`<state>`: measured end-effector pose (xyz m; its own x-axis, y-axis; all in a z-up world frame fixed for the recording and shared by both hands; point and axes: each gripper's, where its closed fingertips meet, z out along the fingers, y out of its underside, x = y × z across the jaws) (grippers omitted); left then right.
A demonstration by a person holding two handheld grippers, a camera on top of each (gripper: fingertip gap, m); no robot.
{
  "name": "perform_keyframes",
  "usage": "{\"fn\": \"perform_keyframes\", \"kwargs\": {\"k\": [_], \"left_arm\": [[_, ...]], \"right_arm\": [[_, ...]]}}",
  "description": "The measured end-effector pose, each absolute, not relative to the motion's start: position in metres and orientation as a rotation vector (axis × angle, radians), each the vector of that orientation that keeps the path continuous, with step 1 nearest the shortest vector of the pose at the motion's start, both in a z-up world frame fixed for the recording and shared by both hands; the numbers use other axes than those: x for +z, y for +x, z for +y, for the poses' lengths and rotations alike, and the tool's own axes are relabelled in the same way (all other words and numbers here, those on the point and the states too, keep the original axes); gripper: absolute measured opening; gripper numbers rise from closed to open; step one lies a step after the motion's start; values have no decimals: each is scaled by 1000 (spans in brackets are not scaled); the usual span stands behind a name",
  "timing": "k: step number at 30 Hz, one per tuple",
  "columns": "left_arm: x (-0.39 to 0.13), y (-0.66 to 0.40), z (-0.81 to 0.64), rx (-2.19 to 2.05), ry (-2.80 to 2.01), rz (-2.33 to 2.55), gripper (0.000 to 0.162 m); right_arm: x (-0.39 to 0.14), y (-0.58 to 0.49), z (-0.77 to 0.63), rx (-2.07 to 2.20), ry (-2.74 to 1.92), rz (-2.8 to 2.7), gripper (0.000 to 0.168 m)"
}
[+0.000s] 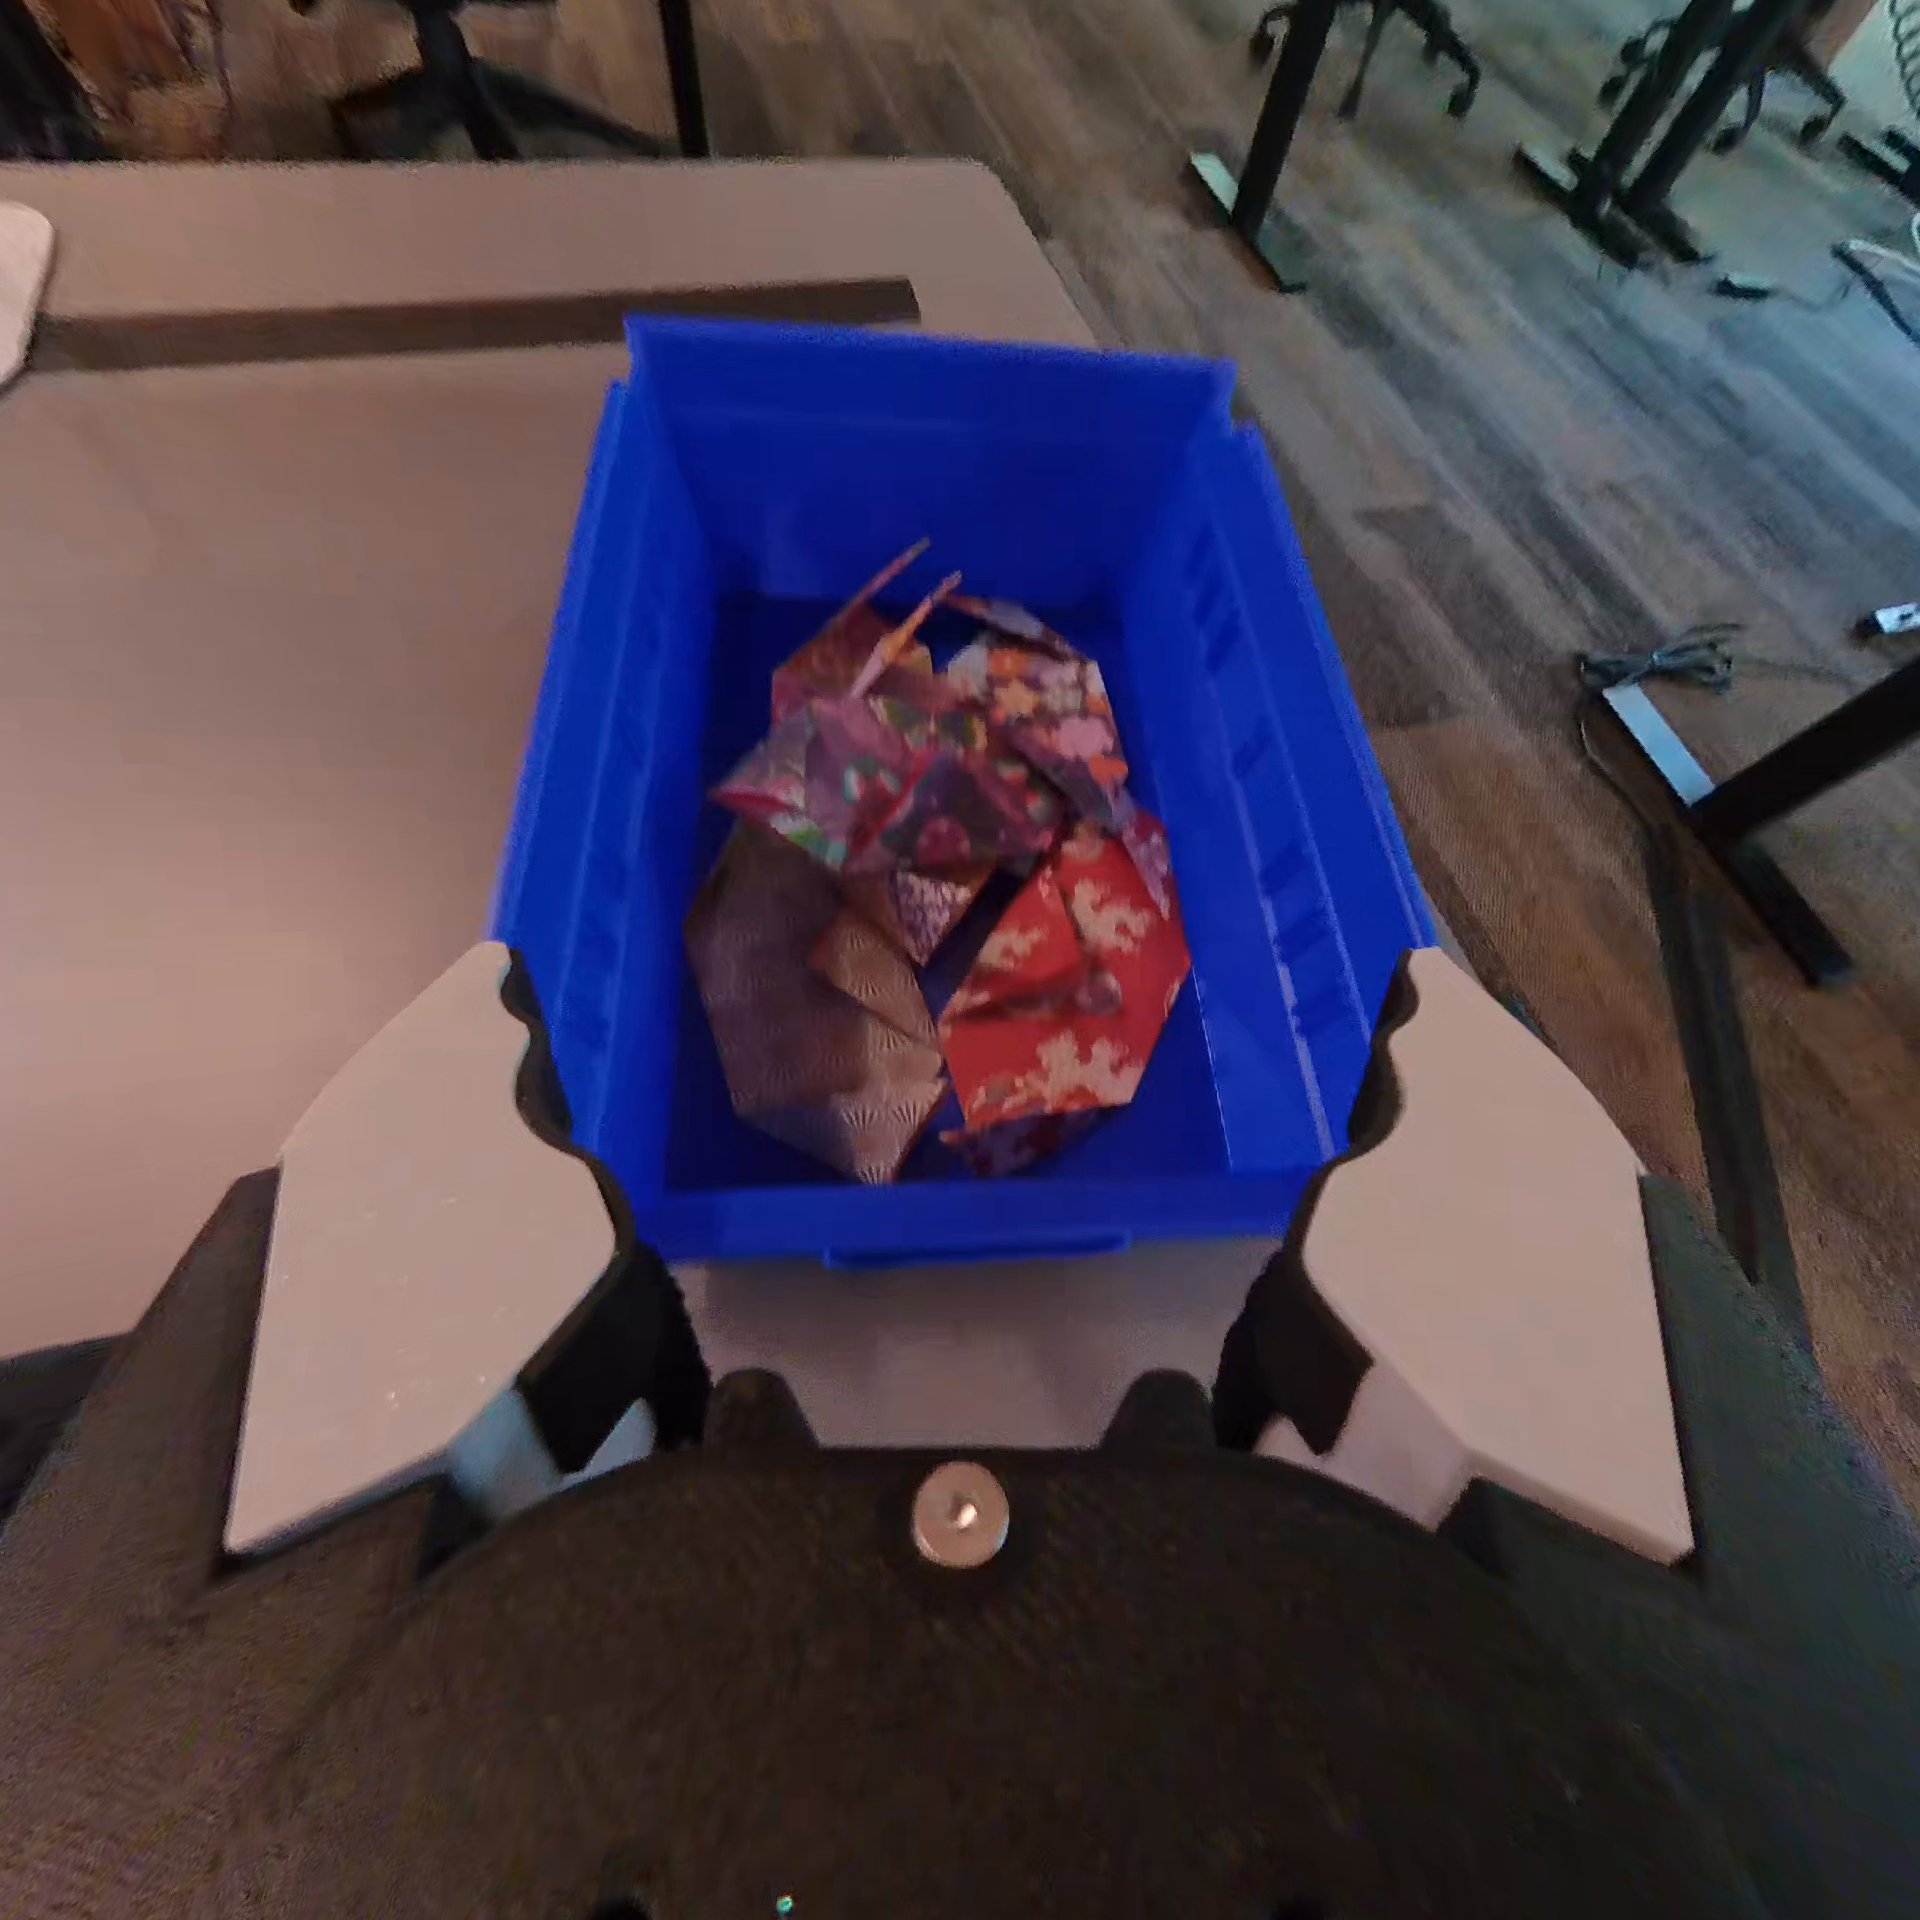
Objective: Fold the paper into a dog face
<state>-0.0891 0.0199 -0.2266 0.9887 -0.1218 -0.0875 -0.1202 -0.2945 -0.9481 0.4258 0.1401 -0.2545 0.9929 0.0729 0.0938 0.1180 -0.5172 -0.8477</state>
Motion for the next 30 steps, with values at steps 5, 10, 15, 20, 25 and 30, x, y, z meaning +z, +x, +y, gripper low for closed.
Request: {"fn": "perform_keyframes", "kwargs": {"k": [5,10,15,20,25,30], "left_arm": [[-221,-150,-24,164,-1902,40,146],[-216,-233,-74,316,-1937,-154,145],[-219,-308,-108,364,-2009,-263,145],[-236,-350,-129,285,-2192,-246,145],[-242,-371,-136,236,-2273,-242,145],[-244,-393,-138,286,-2289,-267,145]], "right_arm": [[-274,436,125,-70,-2170,-98,146],[-274,441,129,-74,-2151,-70,146],[-280,439,130,-58,-2195,-102,146],[-278,445,130,-70,-2222,-110,146],[-277,445,131,-82,-2265,-124,146],[-273,449,134,-117,-2301,-123,146]]}}
